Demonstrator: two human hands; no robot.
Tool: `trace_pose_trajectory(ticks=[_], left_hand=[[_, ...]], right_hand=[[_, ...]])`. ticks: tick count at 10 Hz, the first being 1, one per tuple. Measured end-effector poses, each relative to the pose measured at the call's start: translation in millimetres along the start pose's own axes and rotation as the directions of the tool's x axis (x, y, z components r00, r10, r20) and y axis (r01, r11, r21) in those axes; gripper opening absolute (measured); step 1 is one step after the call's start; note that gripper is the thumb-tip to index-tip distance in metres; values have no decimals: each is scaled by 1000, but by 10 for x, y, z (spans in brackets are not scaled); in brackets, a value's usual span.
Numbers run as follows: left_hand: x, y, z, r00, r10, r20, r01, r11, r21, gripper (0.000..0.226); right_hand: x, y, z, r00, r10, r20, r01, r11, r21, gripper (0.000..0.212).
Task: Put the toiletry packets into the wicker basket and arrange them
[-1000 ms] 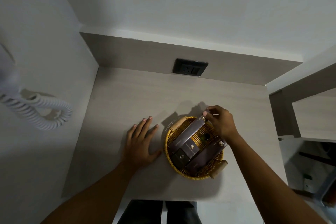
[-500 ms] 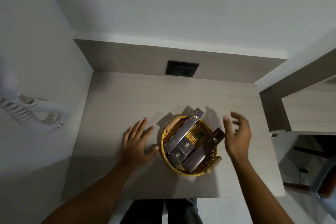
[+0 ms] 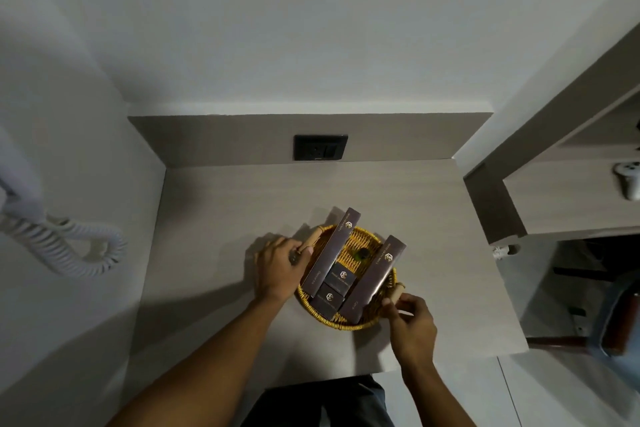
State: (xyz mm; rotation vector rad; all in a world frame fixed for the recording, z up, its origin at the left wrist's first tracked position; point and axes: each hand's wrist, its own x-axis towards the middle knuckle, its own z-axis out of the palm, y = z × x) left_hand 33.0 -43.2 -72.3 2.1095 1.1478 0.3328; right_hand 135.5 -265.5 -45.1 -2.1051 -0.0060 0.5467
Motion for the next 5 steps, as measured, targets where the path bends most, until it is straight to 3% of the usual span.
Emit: trace_pose_trajectory(ticks=[3, 5], left_hand=[[-340, -30, -16, 986, -155, -70, 149, 985, -82, 25], [-452, -13, 20, 979, -183, -93, 180, 983, -36, 29]], right_hand=[[594, -434, -91, 951, -257, 170, 294, 923, -248, 17], [733, -486, -108, 932, -251, 263, 321, 908, -269, 27]])
